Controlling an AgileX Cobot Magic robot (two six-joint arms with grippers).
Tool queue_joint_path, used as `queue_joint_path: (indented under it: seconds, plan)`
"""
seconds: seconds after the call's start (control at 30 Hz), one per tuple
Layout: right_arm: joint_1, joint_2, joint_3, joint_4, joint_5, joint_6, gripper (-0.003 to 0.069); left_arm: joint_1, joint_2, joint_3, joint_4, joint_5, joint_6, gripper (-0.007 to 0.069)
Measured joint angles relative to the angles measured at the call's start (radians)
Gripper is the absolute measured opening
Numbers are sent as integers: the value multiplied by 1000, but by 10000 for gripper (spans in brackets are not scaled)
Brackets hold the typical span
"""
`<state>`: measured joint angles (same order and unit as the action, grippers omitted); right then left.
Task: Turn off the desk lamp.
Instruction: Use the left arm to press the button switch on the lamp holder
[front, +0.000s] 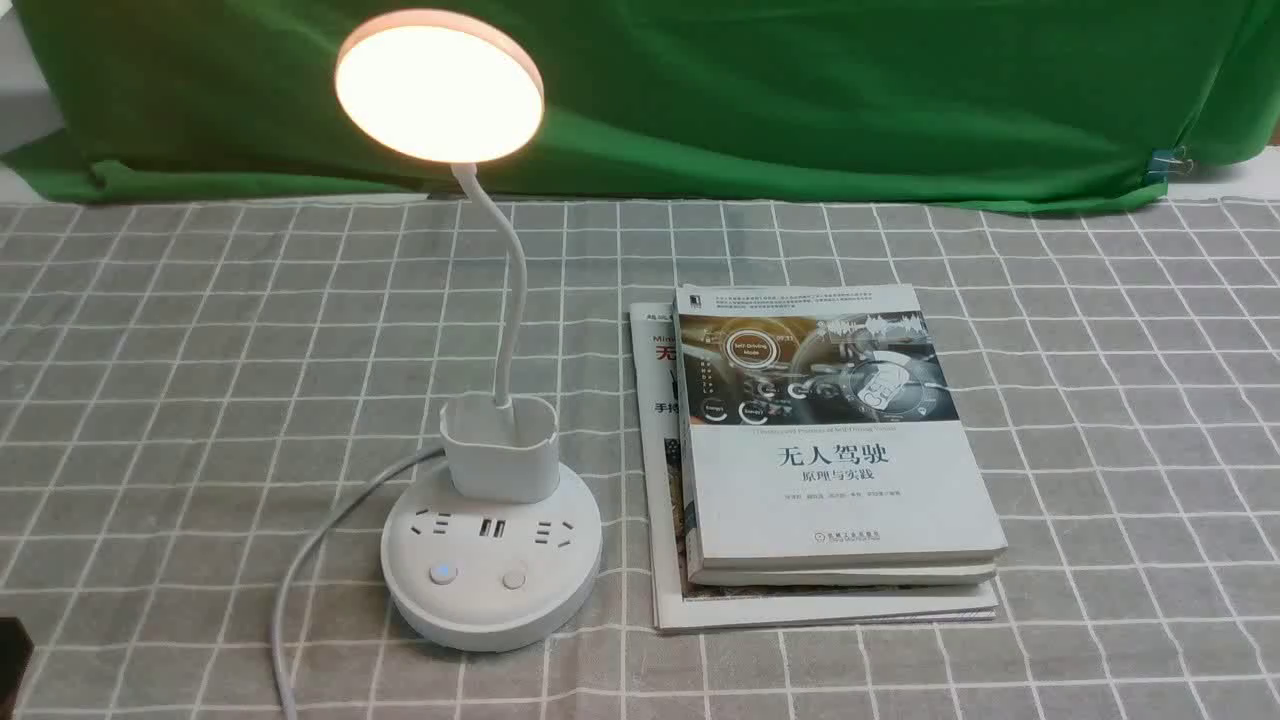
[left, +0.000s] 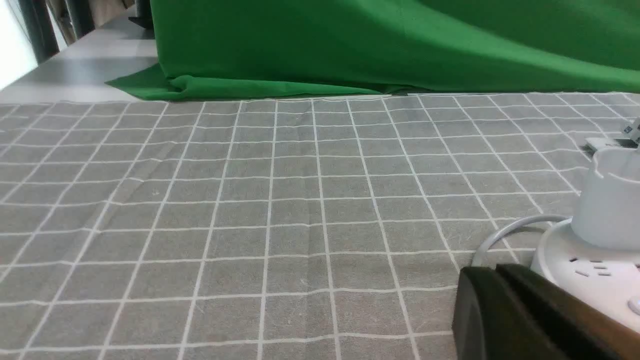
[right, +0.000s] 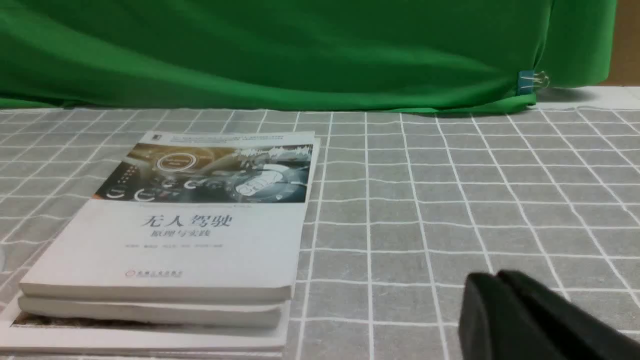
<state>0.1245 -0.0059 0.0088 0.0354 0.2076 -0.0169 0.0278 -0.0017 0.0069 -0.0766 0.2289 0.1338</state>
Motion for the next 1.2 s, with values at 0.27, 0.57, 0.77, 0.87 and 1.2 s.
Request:
queue_joint_path:
  seconds: [0.27,0.57,0.77,0.87,1.2]
  plan:
    - [0,0,0,0,0,0,36,0,0,0,-5,-12,-5,1]
    - [0,0,0,0,0,0,36,0,0,0,-301,-207,-281,1]
    - [0,0,0,0,0,0,36,0,0,0,-317,-319,-344,1]
    - [0,0,0,0,0,0,36,0,0,0,-311,-330,-349,1]
    - [0,0,0,0,0,0,36,0,354,-369,-198,190,-312,1]
